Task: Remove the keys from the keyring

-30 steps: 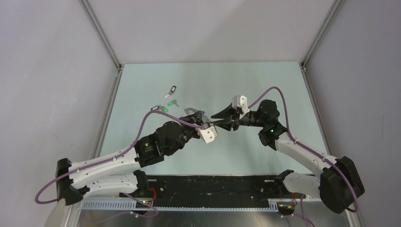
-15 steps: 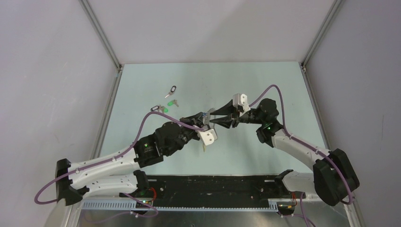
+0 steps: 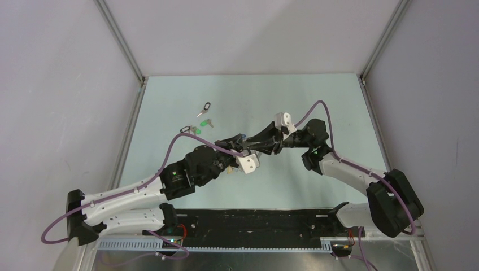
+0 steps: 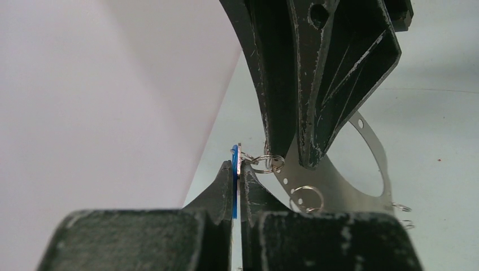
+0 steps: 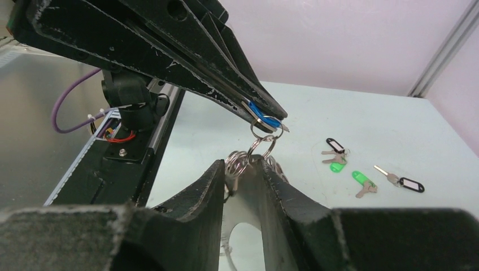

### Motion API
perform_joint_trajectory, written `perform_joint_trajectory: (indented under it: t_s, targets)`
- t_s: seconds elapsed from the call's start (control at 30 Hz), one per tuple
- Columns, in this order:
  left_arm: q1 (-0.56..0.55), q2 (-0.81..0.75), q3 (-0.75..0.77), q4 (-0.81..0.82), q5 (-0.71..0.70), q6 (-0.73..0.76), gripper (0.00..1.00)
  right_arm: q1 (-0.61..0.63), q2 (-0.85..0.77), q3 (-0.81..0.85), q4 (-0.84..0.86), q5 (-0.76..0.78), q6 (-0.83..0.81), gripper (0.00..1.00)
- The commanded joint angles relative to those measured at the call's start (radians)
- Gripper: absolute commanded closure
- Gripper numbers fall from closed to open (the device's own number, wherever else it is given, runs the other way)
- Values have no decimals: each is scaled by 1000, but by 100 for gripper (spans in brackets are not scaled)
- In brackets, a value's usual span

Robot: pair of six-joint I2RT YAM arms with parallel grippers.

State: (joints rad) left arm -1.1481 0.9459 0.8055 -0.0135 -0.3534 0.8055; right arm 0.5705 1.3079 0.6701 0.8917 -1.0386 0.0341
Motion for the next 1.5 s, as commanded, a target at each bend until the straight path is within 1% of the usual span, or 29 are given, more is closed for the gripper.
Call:
perform_joint_trajectory:
  t_s: [0.0, 0.13, 0.23, 0.33, 0.37, 0.43, 0.47, 0.53, 0.6, 0.73, 1.1, 1.23, 1.3, 1.47]
  targets:
    - [-4, -27, 6, 52, 18, 13, 100, 9, 9, 27, 94, -16, 30, 69]
    - [-4, -28, 6, 52, 22, 9, 100, 12, 16, 29, 105, -11, 32, 69]
    - [-4, -29, 6, 52, 25, 8, 100, 12, 26, 31, 117, -17, 37, 73]
    - [-4, -29, 7, 52, 30, 4, 100, 12, 44, 35, 137, -22, 56, 76]
    - [-3, -28, 7, 51, 32, 2, 100, 13, 48, 36, 144, -23, 61, 78]
    - [-4, -29, 8, 52, 31, 2, 100, 13, 59, 40, 164, -26, 78, 86]
    - [-4, -30, 8, 52, 27, 2, 100, 11, 63, 42, 171, -27, 87, 92]
    - [-4, -30, 6, 52, 17, 5, 100, 4, 64, 43, 175, -37, 103, 98]
    - [-4, -31, 6, 52, 9, 8, 100, -4, 62, 43, 174, -59, 125, 100]
    - [-4, -29, 8, 53, -1, 9, 100, -17, 45, 42, 161, -93, 168, 100]
    - [-4, -15, 7, 52, -6, 14, 100, -16, -33, 36, 79, -146, 157, 100]
    - [-4, -13, 7, 52, -7, 15, 100, -8, -54, 38, 37, -133, 130, 100]
    - [-3, -12, 7, 52, -1, 13, 100, -5, -57, 55, -12, -122, 112, 100]
    - [-4, -15, 9, 52, 2, 11, 100, 9, -41, 126, -205, -102, 82, 100]
